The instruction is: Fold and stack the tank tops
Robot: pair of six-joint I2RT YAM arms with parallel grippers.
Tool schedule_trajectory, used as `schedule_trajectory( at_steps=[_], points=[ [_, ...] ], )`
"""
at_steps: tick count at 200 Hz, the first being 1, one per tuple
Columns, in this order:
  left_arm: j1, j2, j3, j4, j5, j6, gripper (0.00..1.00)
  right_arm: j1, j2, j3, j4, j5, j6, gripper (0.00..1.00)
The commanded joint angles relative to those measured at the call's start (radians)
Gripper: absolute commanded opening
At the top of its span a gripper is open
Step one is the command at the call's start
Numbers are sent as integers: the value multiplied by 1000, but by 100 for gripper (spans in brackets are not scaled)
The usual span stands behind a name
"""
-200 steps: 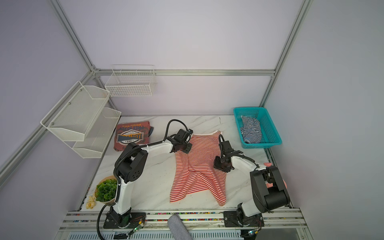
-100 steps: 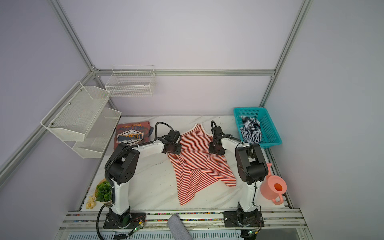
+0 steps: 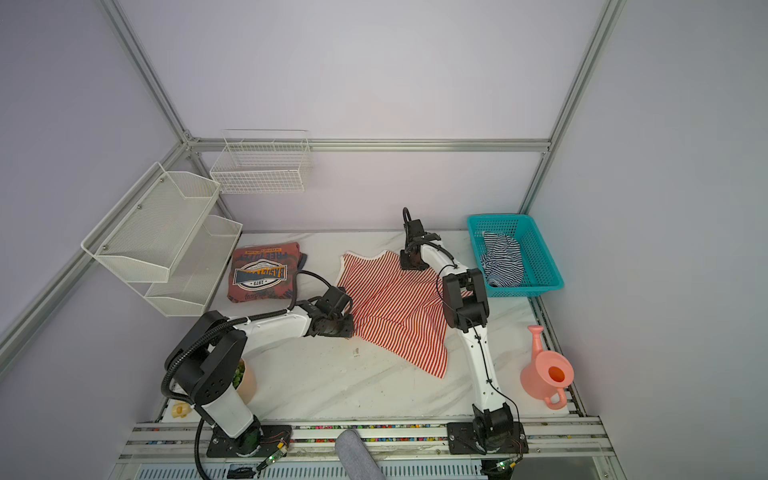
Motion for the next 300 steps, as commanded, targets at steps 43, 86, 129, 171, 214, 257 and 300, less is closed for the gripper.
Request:
schedule_trajectory(
  at_steps=[43, 86, 129, 171, 214, 257, 300],
  points=[
    [-16, -178, 197, -355, -172, -54, 77, 34, 38, 47, -84, -80, -104, 50],
    [-5, -395, 212, -453, -336, -50, 77, 172, -278, -307, 85, -58, -67, 53],
    [47, -563, 114, -499, -412, -78, 71, 386, -349, -446, 84, -14, -6, 54],
    [86, -608, 36, -448, -389, -71, 67, 475, -326, -480, 67, 56, 91, 54],
    [88, -491, 42, -419, -368, -55, 67, 419, -366, -551, 80, 135, 144, 55],
    [91, -329, -9, -307, -279, -71, 57, 353, -407, -534, 130, 60, 159, 56],
    [94, -145, 97, -271, -293, -69, 56, 351, -397, -502, 155, -57, 152, 56]
  ],
)
